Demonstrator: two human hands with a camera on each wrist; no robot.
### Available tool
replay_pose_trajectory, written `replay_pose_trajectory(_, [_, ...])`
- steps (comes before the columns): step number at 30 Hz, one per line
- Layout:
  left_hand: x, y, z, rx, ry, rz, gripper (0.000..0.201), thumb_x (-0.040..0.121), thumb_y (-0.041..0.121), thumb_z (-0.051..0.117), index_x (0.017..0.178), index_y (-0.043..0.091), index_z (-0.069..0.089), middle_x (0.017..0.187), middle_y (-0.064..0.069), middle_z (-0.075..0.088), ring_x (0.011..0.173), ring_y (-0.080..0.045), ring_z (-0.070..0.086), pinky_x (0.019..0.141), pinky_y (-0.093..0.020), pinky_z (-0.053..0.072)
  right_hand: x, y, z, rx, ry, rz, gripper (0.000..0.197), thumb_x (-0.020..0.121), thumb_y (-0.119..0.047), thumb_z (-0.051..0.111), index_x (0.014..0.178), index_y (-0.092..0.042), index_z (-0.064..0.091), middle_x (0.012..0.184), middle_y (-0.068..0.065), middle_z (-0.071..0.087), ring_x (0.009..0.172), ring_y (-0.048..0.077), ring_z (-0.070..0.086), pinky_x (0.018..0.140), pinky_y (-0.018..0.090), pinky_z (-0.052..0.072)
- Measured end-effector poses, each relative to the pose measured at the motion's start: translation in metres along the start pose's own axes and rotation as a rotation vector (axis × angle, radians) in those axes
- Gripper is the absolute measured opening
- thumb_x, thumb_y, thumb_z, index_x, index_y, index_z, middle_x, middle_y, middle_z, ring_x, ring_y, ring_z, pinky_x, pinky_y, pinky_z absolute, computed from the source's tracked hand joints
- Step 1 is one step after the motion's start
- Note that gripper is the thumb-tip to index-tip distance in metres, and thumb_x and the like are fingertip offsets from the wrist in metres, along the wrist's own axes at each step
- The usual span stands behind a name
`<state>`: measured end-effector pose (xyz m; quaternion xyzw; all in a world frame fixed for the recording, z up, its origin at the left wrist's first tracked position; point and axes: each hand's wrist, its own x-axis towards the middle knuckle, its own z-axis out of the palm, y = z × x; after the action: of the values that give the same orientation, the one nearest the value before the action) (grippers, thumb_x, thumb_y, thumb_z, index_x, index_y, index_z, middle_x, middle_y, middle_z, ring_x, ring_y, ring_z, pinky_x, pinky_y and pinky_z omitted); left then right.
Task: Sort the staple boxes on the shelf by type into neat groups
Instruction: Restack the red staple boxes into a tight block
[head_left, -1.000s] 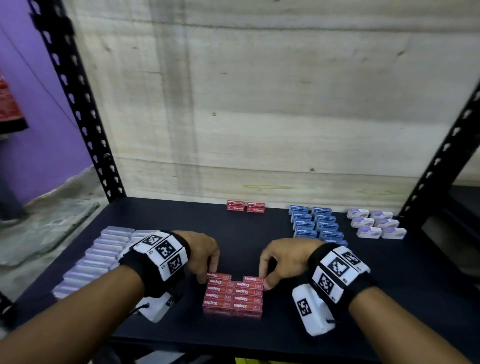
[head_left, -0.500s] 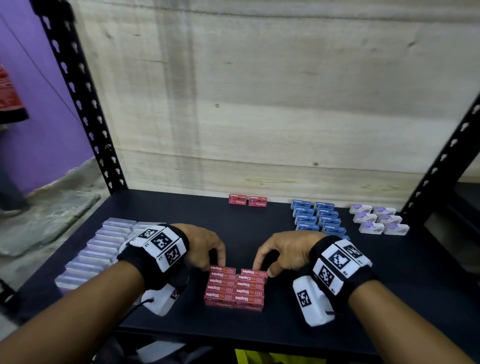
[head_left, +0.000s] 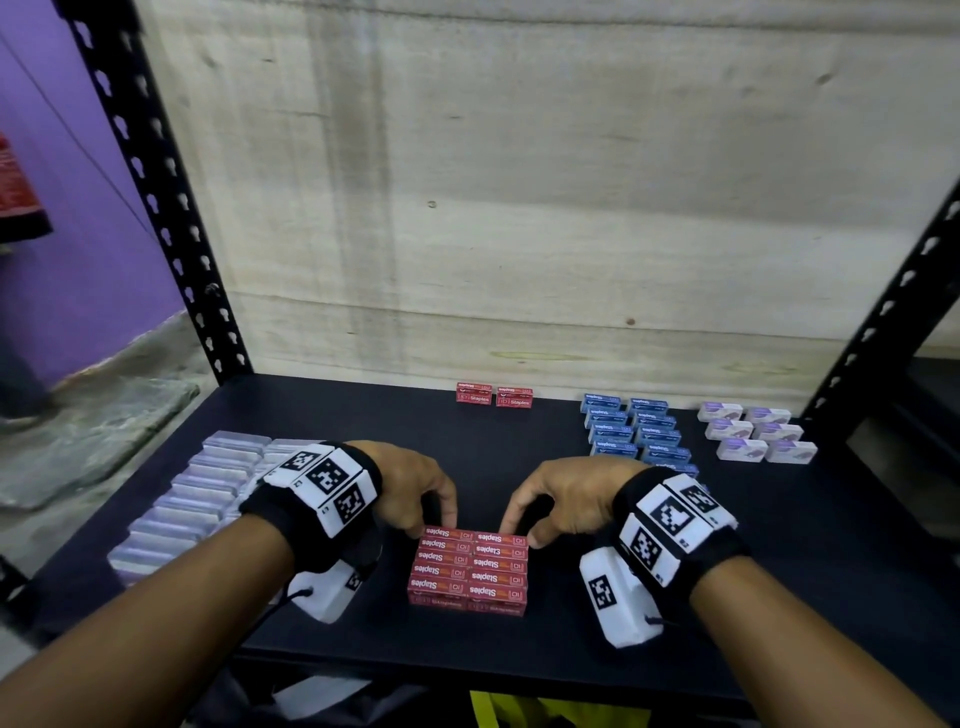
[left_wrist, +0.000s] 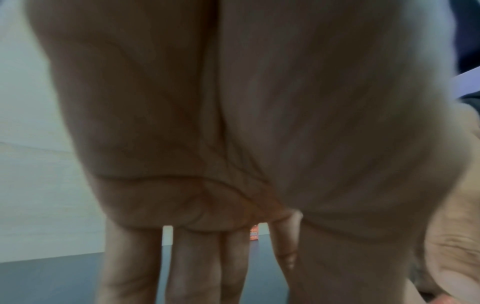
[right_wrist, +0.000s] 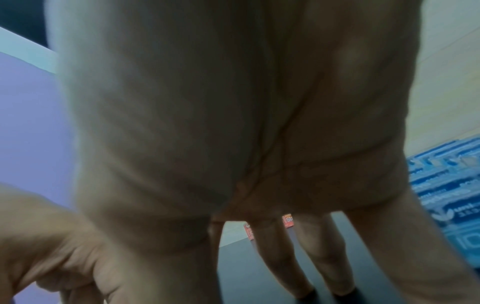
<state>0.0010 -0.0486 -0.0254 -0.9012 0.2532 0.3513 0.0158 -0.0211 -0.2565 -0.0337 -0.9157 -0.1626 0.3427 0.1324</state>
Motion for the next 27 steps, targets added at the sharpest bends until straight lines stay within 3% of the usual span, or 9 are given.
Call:
replay_pose_trajectory(5, [0.004,-0.004,-0.001,-0.016,0.007,-0.009,0.035,0.09,0.021,0.064,0.119,0.04,0.061,0.113,0.012,0.056,0.103,-0.01,0.055,0.089,-0.028,0.046,0.001,0.002,0.0,-0.012,0.006,0.009,0.03,0.093,-0.024,0.066,0.118,-0.042,0.068,0.11,-0.015,0.061,0.099,0.008,0.056,0.09,0.029,0.046])
replay_pose_trajectory(8, [0.008,-0.008,-0.003,-0.056,0.022,-0.037,0.037,0.089,0.023,0.067,0.122,0.038,0.059,0.117,0.008,0.058,0.106,-0.013,0.058,0.093,-0.03,0.048,0.003,0.004,-0.002,-0.012,0.024,0.045,0.035,0.094,-0.02,0.063,0.122,-0.042,0.065,0.095,-0.011,0.058,0.08,0.011,0.059,0.073,0.027,0.053])
replay_pose_trajectory(10, [0.014,-0.01,-0.007,-0.099,0.054,-0.062,0.033,0.088,0.028,0.069,0.119,0.034,0.062,0.115,0.007,0.061,0.106,-0.013,0.06,0.096,-0.032,0.048,0.004,0.005,-0.004,-0.012,0.025,0.07,0.035,0.095,-0.023,0.063,0.125,-0.041,0.062,0.091,-0.01,0.057,0.071,0.011,0.056,0.063,0.024,0.051])
replay_pose_trajectory(12, [0.022,-0.013,-0.013,-0.119,0.088,-0.084,0.027,0.088,0.031,0.069,0.115,0.031,0.064,0.113,0.006,0.065,0.103,-0.013,0.063,0.095,-0.031,0.049,0.007,0.006,-0.008,-0.017,0.026,0.078,0.035,0.095,-0.027,0.063,0.128,-0.038,0.06,0.109,-0.005,0.06,0.077,0.014,0.059,0.068,0.026,0.054])
replay_pose_trajectory(14, [0.031,-0.015,-0.02,-0.113,0.125,-0.098,0.024,0.088,0.032,0.068,0.111,0.029,0.065,0.112,0.004,0.068,0.103,-0.015,0.065,0.092,-0.028,0.049,0.012,0.007,-0.015,-0.004,0.031,0.077,0.037,0.094,-0.03,0.065,0.131,-0.033,0.06,0.124,-0.003,0.057,0.095,0.017,0.062,0.081,0.032,0.058])
replay_pose_trajectory(16, [0.04,-0.017,-0.029,-0.089,0.186,-0.117,0.024,0.088,0.033,0.066,0.112,0.028,0.064,0.112,0.005,0.068,0.101,-0.015,0.064,0.086,-0.025,0.048,0.019,0.009,-0.026,0.021,0.05,0.088,0.037,0.094,-0.031,0.066,0.13,-0.028,0.061,0.113,-0.007,0.059,0.094,0.016,0.062,0.081,0.032,0.058])
replay_pose_trajectory(19, [0.056,-0.023,-0.045,-0.031,0.318,-0.154,0.04,0.089,0.036,0.065,0.126,0.025,0.055,0.116,0.005,0.062,0.104,-0.017,0.058,0.084,-0.027,0.045,0.034,0.013,-0.045,-0.022,0.197,0.129,0.028,0.094,-0.033,0.064,0.12,-0.023,0.067,0.096,-0.012,0.061,0.081,0.011,0.063,0.064,0.022,0.055])
replay_pose_trajectory(22, [0.076,-0.032,-0.064,-0.029,0.454,-0.169,0.054,0.09,0.039,0.064,0.137,0.024,0.043,0.125,-0.001,0.059,0.111,-0.024,0.058,0.09,-0.035,0.049,0.056,0.023,-0.064,-0.168,0.363,0.177,0.025,0.095,-0.028,0.061,0.114,-0.014,0.069,0.112,0.001,0.068,0.098,0.02,0.064,0.088,0.033,0.054])
replay_pose_trajectory(27, [0.109,-0.045,-0.083,0.011,0.507,-0.21,0.057,0.091,0.039,0.062,0.141,0.03,0.036,0.131,-0.001,0.056,0.111,-0.025,0.059,0.081,-0.035,0.05,0.088,0.033,-0.091,-0.284,0.42,0.263,0.031,0.094,-0.019,0.06,0.124,-0.011,0.059,0.12,0.009,0.064,0.105,0.027,0.064,0.09,0.039,0.055])
